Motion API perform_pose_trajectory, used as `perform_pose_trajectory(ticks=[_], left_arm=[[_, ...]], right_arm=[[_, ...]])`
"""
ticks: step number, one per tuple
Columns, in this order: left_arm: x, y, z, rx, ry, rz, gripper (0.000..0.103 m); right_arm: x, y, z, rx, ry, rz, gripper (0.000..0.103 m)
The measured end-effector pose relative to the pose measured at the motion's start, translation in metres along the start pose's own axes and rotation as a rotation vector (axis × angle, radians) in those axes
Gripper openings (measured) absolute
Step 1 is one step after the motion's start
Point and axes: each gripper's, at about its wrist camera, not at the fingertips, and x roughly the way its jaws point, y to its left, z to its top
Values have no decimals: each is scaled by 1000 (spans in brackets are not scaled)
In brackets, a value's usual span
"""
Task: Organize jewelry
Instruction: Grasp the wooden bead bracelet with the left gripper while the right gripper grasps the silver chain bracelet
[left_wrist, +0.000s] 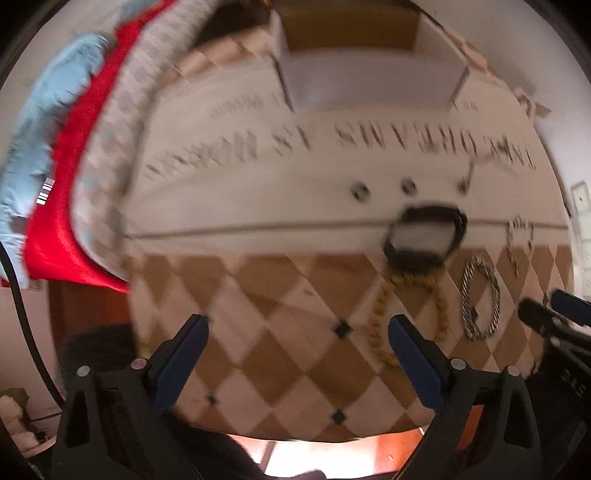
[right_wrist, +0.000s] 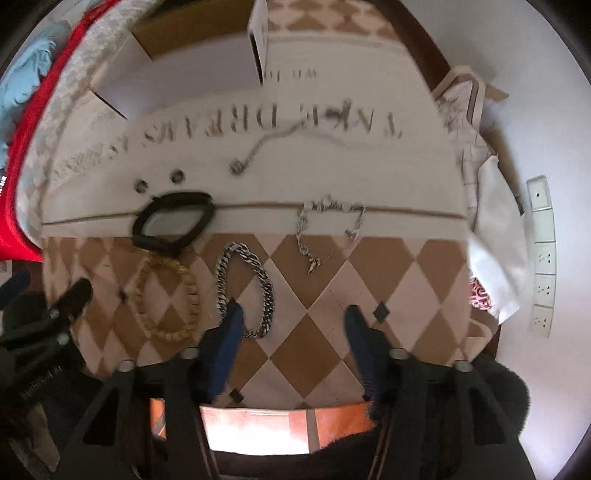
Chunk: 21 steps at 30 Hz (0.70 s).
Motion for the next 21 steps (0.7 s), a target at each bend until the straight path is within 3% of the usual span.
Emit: perform_pose_trajectory(ticks=[3, 7, 13, 20, 21], left_arm=[[24, -14, -5, 32, 47, -16, 89], [44, -26, -12, 45, 83, -46, 65], [58, -43, -17, 58, 46, -67, 48], [62, -68, -28, 95, 29, -96, 7], [63, -74, -29, 104, 25, -89, 7]], right_arm=[[19, 2, -1, 7, 1, 9, 43], [26, -1, -1, 25, 12, 24, 42], [35, -11, 3, 30, 26, 29, 43], [46, -11, 0, 23, 44, 17, 43], [47, -11, -1, 21, 40, 10, 43]])
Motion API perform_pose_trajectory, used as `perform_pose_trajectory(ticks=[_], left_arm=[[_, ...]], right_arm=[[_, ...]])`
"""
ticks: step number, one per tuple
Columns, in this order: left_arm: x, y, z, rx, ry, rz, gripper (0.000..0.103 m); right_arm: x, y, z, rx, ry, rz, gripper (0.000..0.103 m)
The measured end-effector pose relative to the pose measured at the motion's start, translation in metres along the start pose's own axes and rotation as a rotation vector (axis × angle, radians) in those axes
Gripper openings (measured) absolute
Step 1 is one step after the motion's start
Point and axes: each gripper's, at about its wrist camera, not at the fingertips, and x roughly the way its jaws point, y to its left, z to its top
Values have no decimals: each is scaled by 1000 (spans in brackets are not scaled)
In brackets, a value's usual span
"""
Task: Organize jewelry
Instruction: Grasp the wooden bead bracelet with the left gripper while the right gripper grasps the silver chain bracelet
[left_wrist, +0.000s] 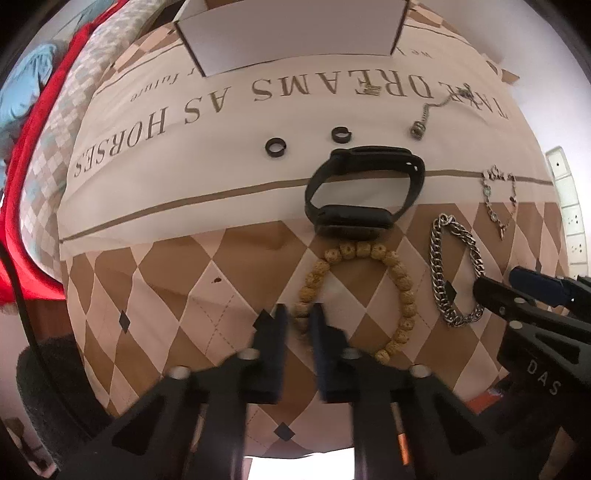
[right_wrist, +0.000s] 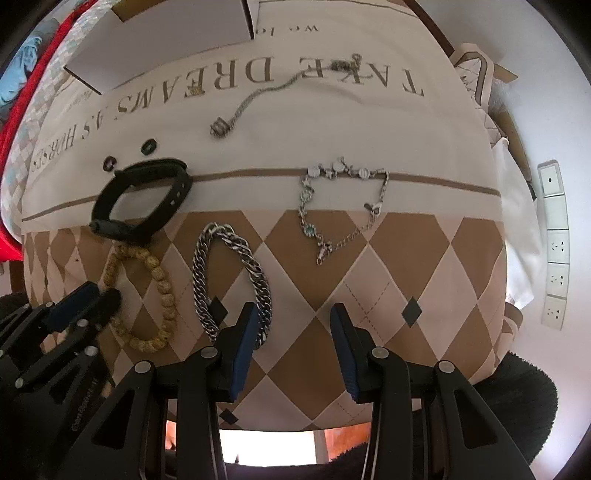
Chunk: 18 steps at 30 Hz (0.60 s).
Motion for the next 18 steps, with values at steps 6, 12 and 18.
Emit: perform_pose_trajectory(ticks=[6, 12, 18], left_arm=[[-6, -16, -14, 19, -17, 30, 6], [2, -18, -18, 0, -29, 30, 6], [-21, -4, -11, -3, -52, 19, 6]], right_arm=[[2, 9, -6, -17, -23, -38, 43], [-2, 22, -15, -32, -72, -39, 10], [-9, 17, -17, 13, -98, 16, 8]])
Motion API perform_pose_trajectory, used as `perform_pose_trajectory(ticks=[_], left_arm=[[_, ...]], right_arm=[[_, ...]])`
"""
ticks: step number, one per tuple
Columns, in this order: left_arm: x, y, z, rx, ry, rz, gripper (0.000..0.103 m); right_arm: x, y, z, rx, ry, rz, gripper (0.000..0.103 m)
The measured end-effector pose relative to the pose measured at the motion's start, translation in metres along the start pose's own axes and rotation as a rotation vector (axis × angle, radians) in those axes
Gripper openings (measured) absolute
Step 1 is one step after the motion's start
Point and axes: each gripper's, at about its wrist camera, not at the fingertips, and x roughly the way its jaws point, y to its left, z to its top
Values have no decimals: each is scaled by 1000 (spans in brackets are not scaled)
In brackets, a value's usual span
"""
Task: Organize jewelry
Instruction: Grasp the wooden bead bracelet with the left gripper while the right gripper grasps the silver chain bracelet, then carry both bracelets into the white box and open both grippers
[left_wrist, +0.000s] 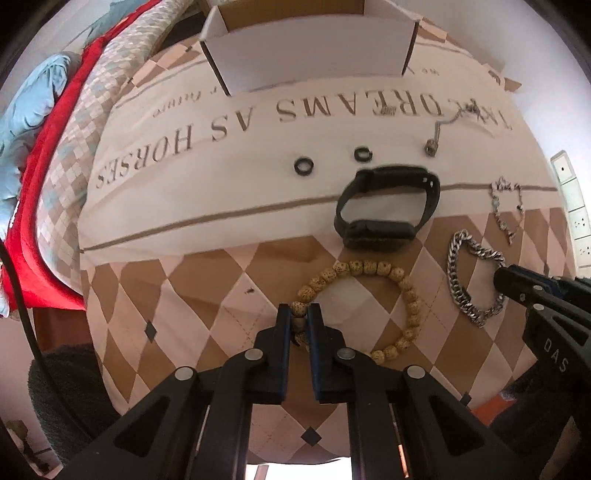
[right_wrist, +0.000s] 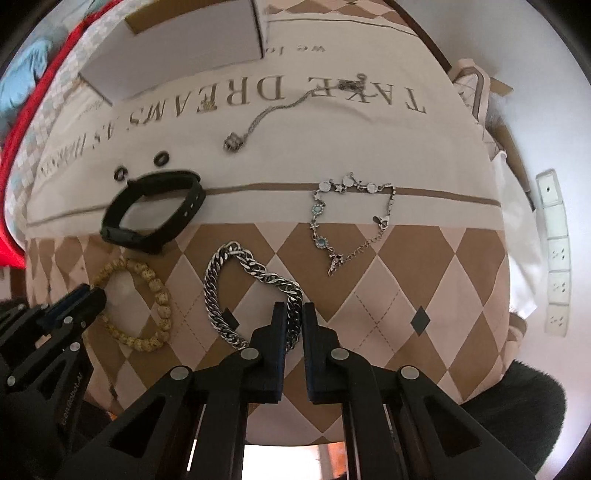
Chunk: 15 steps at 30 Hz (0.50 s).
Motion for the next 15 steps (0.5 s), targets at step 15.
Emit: perform_pose_trajectory(ticks=[15], left_arm=[[-84, 27, 29, -28, -170, -73, 6]], right_arm=[[-84, -2, 24, 38, -222, 92, 7]])
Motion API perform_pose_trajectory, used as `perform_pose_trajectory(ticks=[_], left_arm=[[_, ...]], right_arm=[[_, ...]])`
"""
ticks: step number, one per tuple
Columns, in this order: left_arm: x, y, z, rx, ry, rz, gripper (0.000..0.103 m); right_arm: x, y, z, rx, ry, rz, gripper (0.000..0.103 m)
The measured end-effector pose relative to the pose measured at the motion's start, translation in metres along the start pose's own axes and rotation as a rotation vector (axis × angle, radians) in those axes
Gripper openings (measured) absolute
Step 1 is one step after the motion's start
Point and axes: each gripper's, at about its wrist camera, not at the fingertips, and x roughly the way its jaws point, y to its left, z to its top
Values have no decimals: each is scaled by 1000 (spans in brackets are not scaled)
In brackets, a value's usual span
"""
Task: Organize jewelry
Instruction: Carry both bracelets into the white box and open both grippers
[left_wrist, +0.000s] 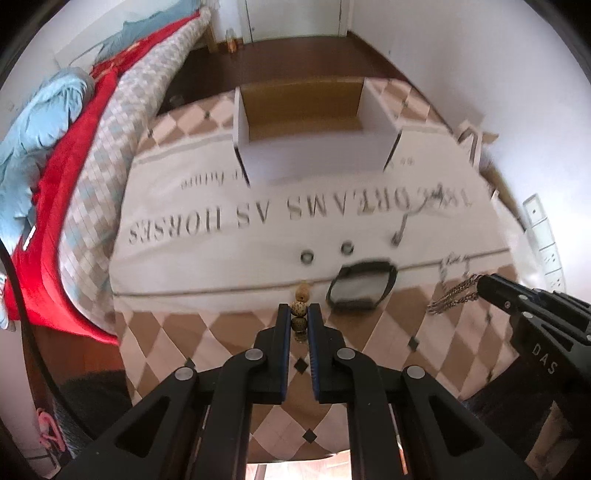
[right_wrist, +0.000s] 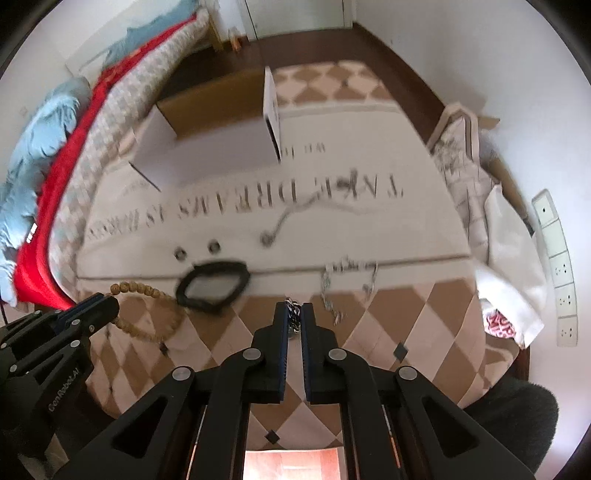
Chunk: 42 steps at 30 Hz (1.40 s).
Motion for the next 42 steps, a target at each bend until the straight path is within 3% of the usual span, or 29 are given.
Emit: perform_pose_trajectory(ticks=[9, 17, 18, 24, 32, 35, 38, 40, 41, 42], left_arm=[[-39, 19, 63, -32, -98, -62, 6], [-51, 39, 148, -26, -161, -87, 6], [-46, 42, 161, -31, -156, -93, 6], [-5, 54, 199, -56, -80, -145, 6], [64, 63, 227, -107, 66, -230, 7], [80, 67, 232, -133, 111, -186, 8], [79, 68, 235, -123, 83, -109, 13], [75, 69, 236, -112, 58, -58, 16], [72, 70, 235, -116, 38, -27, 24], [70, 71, 236, -112, 25, -4, 37]], right_arm=[[-66, 15, 56, -17, -164, 69, 7], [-75, 39, 124, -42, -231, 93, 7], [-67, 45, 145, -40, -232, 96, 7], [-33, 60, 194, -58, -198, 101, 7], [21, 76, 231, -96, -128, 95, 7], [44, 81, 241, -117, -63, 99, 7], [59, 78, 248, -113, -21, 71, 8], [61, 76, 248, -118, -10, 46, 17], [61, 76, 248, -118, -10, 46, 21], [61, 75, 246, -127, -5, 12, 33]])
